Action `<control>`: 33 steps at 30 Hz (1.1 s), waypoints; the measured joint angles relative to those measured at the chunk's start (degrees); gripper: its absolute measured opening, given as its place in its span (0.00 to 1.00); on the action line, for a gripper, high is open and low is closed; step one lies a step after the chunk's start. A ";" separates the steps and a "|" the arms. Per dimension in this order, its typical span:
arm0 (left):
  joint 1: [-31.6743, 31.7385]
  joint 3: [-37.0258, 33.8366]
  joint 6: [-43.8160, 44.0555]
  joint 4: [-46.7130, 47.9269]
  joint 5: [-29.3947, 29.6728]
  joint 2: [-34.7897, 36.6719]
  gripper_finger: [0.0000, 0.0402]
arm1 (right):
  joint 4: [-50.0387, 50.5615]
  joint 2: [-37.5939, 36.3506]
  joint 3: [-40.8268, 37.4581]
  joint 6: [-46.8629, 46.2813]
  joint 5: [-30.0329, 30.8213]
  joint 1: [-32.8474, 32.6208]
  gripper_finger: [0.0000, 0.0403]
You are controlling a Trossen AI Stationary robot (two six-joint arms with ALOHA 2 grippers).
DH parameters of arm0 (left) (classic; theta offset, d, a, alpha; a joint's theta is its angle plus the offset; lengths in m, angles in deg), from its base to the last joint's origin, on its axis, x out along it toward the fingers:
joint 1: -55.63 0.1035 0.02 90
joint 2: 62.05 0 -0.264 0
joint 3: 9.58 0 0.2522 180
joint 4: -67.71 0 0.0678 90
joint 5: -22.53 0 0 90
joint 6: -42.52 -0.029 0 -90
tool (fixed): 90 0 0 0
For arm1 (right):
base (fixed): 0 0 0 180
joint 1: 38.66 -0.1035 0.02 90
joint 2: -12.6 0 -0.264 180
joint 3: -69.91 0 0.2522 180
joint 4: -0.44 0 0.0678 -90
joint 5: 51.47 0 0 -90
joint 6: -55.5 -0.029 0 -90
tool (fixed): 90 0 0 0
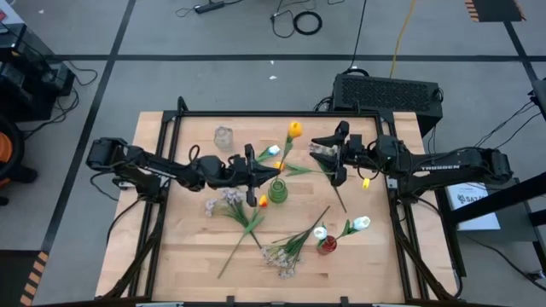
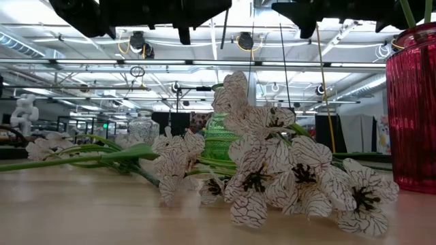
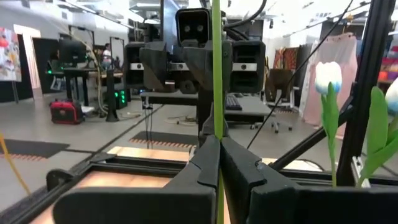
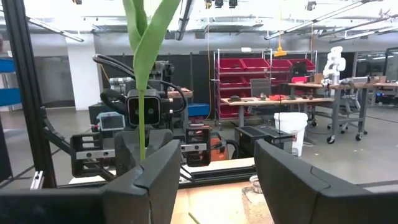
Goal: Sort flowers into vase by color
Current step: Put the top left yellow tulip into the green vase
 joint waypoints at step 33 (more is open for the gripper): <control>0.28 0.04 -3.54 -2.01 2.01 -9.86 0.03 | 0.28 0.00 0.02 1.10 0.50 0.02 0.49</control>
